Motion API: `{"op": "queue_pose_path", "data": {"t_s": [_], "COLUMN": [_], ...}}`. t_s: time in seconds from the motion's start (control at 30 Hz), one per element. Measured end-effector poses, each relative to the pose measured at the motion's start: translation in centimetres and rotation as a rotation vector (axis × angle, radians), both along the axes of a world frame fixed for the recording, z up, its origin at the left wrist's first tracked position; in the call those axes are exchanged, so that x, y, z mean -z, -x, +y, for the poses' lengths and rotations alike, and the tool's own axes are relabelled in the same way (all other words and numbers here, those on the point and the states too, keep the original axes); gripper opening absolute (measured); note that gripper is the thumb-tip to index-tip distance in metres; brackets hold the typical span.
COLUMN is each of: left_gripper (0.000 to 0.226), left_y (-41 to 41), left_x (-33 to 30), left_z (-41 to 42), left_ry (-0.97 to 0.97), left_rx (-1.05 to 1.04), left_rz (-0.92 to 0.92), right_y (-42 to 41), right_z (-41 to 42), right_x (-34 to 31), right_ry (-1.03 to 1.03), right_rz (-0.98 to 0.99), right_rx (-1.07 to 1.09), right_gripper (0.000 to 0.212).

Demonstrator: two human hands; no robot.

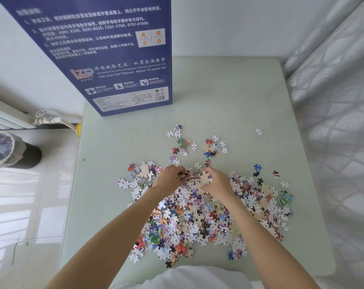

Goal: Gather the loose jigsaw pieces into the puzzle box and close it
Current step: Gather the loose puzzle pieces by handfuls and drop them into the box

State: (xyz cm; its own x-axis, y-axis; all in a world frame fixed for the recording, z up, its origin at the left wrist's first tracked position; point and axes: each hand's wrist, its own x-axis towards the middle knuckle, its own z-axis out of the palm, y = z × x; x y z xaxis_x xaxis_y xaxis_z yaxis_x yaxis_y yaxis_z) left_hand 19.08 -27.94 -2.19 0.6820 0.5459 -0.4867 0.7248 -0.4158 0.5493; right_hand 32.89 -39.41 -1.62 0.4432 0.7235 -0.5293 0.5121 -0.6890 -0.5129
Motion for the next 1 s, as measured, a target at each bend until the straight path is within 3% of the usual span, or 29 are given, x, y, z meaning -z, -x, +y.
{"op": "queue_pose_path", "data": {"t_s": [0.17, 0.27, 0.37, 0.6, 1.0], "left_gripper": [0.030, 0.029, 0.029, 0.030, 0.027], "left_y": [0.5, 0.5, 0.6, 2.5, 6.1], "left_x": [-0.5, -0.4, -0.4, -1.7, -6.6], "left_z": [0.7, 0.9, 1.1, 1.9, 3.4], "left_ry": [0.032, 0.035, 0.018, -0.002, -0.077], "left_rx": [-0.056, -0.081, -0.094, -0.139, -0.209], "left_rz": [-0.051, -0.069, -0.093, -0.119, -0.287], "right_y": [0.3, 1.4, 2.4, 1.6, 1.6], "right_z": [0.1, 0.4, 0.7, 0.5, 0.3], "right_x": [0.0, 0.3, 0.8, -0.1, -4.7], "right_ry": [0.070, 0.105, 0.025, -0.103, -0.338], "right_rz": [0.106, -0.055, -0.139, -0.037, -0.041], "right_rx": [-0.037, -0.075, -0.049, 0.139, 0.121], "right_gripper": [0.072, 0.077, 0.059, 0.019, 0.014]}}
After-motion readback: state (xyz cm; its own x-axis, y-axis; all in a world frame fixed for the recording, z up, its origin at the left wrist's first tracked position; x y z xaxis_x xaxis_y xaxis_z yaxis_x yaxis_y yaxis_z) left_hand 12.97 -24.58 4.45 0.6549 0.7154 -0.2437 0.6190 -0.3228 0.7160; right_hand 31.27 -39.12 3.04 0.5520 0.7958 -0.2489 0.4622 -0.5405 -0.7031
